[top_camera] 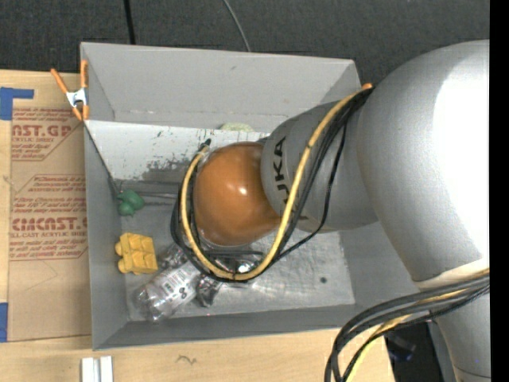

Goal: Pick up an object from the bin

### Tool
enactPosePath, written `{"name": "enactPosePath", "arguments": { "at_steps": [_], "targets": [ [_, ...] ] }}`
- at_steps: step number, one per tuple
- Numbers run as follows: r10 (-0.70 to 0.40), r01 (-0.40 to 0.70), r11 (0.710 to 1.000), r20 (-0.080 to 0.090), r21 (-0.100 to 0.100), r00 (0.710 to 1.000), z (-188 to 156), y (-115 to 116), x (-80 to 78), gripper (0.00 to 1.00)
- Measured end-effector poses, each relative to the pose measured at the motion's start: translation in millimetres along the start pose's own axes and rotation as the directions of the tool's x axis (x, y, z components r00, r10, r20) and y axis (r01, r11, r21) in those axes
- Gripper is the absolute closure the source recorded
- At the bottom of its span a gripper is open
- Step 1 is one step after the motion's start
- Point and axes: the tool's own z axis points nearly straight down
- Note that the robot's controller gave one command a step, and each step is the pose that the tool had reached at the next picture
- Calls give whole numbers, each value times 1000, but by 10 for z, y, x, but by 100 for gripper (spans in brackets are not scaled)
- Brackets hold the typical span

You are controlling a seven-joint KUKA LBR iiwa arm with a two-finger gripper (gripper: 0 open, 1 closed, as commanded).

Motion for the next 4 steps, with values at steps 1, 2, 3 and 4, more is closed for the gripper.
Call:
{"name": "enactPosePath", "arguments": {
  "at_steps": [1,2,3,4],
  "targets": [
    [0,0,1000,-3,-3,1000,-102,-1,-9,100],
    [-2,2,1000,-6,-5,1000,-143,7,-9,100],
    [-1,1,1000,-13,-9,1000,-205,17,1,100],
    [-2,2,1000,-18,-12,1000,-346,24,8,100]
  ]
}}
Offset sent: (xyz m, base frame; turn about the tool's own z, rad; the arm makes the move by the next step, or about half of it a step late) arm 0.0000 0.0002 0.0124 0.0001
